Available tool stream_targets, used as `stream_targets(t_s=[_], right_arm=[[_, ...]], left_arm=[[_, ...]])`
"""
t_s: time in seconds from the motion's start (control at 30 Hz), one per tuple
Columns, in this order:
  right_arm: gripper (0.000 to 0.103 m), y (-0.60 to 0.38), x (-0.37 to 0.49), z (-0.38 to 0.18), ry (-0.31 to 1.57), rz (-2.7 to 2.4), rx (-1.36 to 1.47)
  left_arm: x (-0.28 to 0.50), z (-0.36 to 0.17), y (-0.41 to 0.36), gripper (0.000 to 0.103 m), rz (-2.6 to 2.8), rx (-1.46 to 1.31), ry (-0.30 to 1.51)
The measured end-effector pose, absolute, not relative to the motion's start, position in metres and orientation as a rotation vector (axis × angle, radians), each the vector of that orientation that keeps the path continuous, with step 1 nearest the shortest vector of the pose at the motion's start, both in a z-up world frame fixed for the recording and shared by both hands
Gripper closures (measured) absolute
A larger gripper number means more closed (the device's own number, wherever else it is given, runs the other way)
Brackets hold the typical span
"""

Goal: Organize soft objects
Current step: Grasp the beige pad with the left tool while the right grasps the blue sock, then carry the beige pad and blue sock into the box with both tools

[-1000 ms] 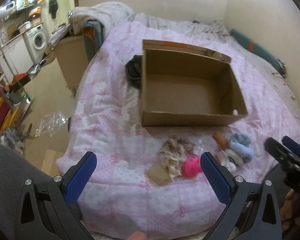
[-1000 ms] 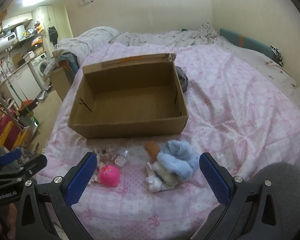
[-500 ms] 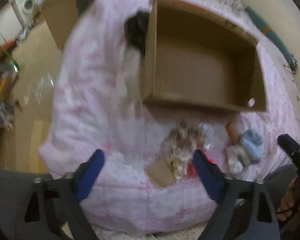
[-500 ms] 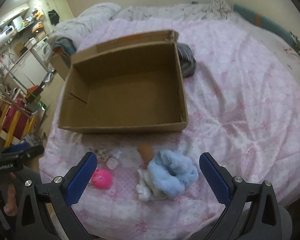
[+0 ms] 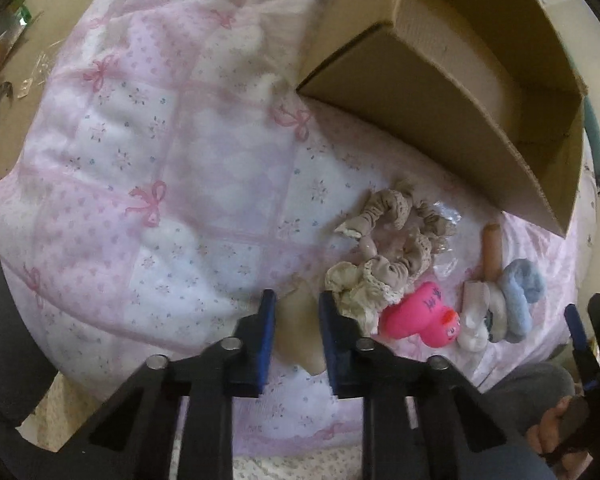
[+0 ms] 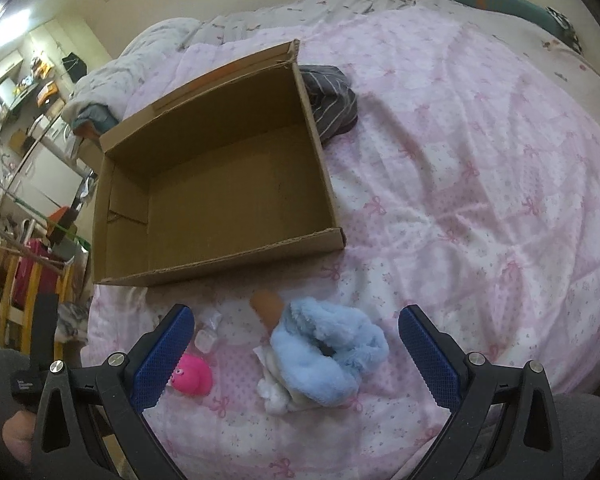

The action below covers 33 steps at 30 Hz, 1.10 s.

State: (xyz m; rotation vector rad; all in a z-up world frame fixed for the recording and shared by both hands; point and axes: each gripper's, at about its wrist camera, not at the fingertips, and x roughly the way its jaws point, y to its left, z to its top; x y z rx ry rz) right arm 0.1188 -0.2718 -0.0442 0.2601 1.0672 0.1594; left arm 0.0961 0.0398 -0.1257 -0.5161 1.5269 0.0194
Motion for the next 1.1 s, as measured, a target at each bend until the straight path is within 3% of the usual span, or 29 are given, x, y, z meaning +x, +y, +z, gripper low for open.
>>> stream_targets(t_s=[0.47, 0.87, 0.9, 0.93, 1.07, 1.1], right_arm=[[0.0, -0.277, 0.122, -0.051, 1.113, 0.145, 0.285], [0.0, -0.265, 0.137, -0.115, 1.359, 0.016, 0.23], [0.003, -0.261, 0.137, -0.114, 1.342, -0.002, 0.189], [0.015, -0.256, 0.137, -0.112, 1.326, 0.004, 0.162], [0.04, -0.24, 0.132, -0.109, 1.297, 0.02, 0.066], [0.061, -0.238, 0.131, -0.106, 1.281, 0.017, 0.053]], left_arm=[[0.1, -0.035, 0.039, 0.095, -0.068, -0.175, 1.356], [0.109, -0.061, 0.045, 0.095, -0.024, -0.166, 1.31], [0.108, -0.062, 0.046, 0.095, -0.024, -0.17, 1.311], [0.109, -0.063, 0.047, 0.095, -0.022, -0.177, 1.313], [0.108, -0.055, 0.049, 0.095, -0.031, -0.2, 1.288], [0.107, -0.053, 0.048, 0.095, -0.036, -0.199, 1.279]])
